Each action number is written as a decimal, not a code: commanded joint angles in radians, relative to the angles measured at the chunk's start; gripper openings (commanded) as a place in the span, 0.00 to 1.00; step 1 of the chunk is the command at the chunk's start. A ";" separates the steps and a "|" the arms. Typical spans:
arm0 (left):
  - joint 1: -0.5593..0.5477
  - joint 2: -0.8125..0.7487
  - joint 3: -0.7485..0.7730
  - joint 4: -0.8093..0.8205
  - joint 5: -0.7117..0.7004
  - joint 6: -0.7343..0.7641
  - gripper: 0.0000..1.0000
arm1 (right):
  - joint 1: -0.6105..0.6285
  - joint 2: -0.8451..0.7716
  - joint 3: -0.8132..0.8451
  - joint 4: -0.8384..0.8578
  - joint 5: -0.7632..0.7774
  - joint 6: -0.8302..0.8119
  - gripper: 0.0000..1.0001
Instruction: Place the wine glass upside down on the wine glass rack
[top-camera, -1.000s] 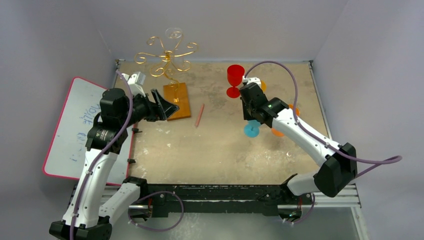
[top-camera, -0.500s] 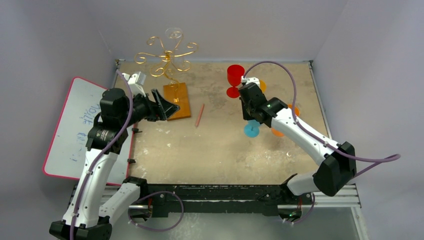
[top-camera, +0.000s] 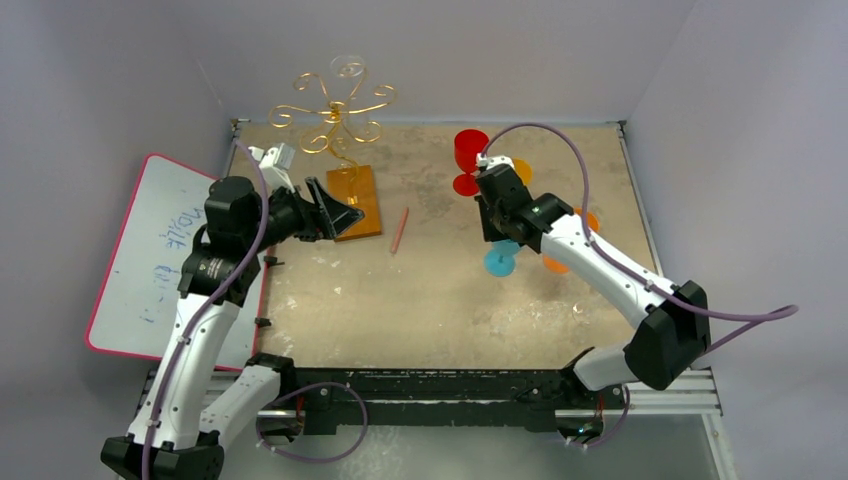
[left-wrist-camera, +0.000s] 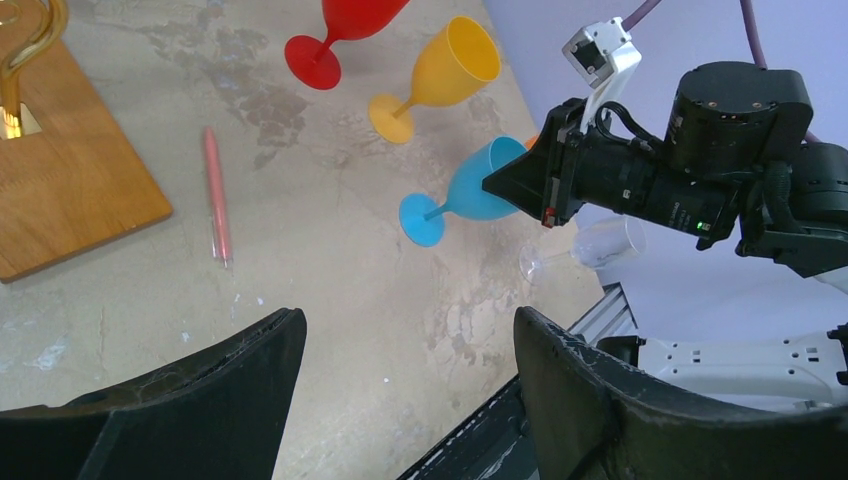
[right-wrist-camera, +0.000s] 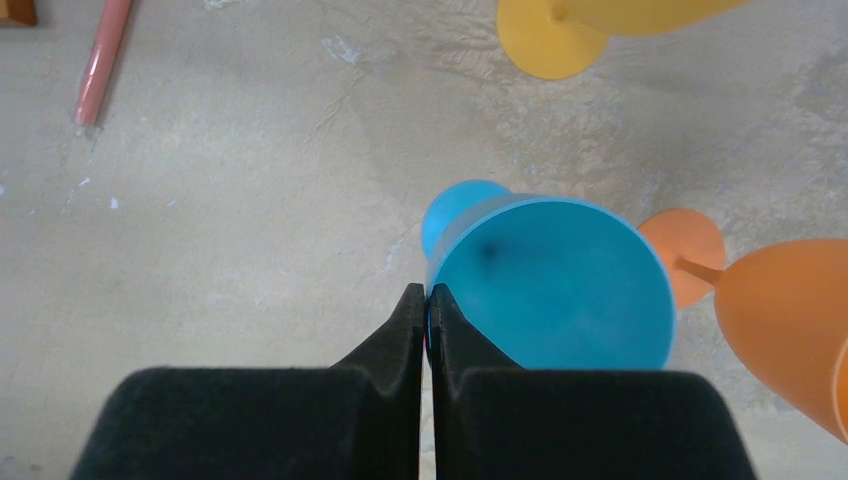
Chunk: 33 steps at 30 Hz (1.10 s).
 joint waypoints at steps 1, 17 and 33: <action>-0.005 0.008 -0.016 0.089 0.030 -0.035 0.75 | -0.005 -0.039 0.067 -0.016 -0.069 -0.025 0.00; -0.005 0.013 -0.068 0.295 0.031 -0.136 0.75 | -0.004 -0.172 0.137 0.007 -0.322 -0.133 0.00; -0.005 -0.037 -0.059 0.286 0.107 0.222 0.76 | -0.004 -0.303 0.195 0.136 -0.838 -0.134 0.00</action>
